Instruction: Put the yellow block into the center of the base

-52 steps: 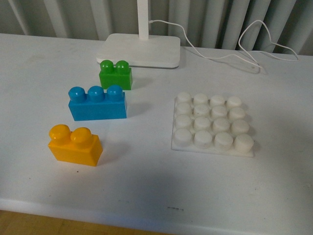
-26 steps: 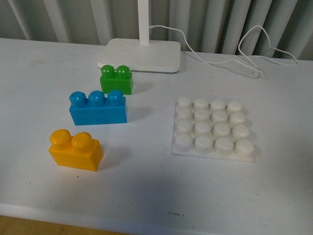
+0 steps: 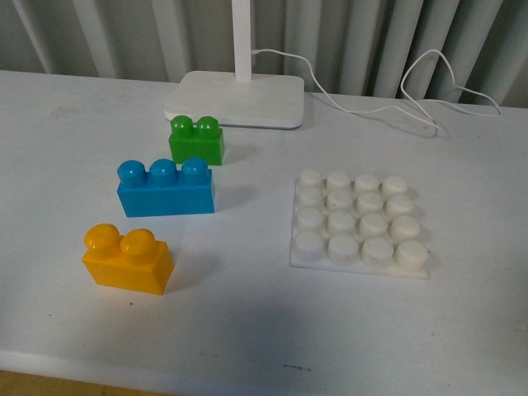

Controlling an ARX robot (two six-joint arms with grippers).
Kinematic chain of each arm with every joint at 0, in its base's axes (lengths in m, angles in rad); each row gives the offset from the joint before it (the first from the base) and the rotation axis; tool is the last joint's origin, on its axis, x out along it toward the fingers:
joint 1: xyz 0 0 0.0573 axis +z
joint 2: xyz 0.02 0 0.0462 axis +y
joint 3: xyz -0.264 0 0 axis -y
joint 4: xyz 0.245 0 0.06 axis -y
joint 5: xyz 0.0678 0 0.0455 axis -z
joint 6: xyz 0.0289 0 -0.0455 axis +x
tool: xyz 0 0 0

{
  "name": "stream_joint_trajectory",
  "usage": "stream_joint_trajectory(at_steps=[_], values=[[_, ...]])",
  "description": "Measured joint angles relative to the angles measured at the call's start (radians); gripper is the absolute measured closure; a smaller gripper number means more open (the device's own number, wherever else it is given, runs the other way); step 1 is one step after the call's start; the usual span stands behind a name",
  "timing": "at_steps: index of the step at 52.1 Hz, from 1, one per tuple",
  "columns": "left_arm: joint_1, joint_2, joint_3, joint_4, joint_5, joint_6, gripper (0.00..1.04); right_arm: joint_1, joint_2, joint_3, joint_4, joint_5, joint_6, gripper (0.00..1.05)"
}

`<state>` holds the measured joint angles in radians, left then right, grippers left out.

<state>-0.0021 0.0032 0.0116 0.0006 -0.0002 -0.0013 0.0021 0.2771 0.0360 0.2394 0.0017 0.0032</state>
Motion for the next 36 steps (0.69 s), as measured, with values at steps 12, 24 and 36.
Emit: stream_joint_trajectory(at_steps=[12, 24, 36], values=[[0.000, 0.000, 0.000, 0.000, 0.000, 0.000, 0.06, 0.000, -0.066, -0.031, -0.026, 0.000, 0.000, 1.04], [0.000, 0.000, 0.000, 0.000, 0.000, 0.000, 0.06, 0.000, -0.201, -0.030, -0.196, 0.000, -0.001, 1.04], [0.000, 0.000, 0.000, 0.000, 0.000, 0.000, 0.06, 0.000, -0.272, -0.030, -0.238, 0.000, 0.000, 1.04]])
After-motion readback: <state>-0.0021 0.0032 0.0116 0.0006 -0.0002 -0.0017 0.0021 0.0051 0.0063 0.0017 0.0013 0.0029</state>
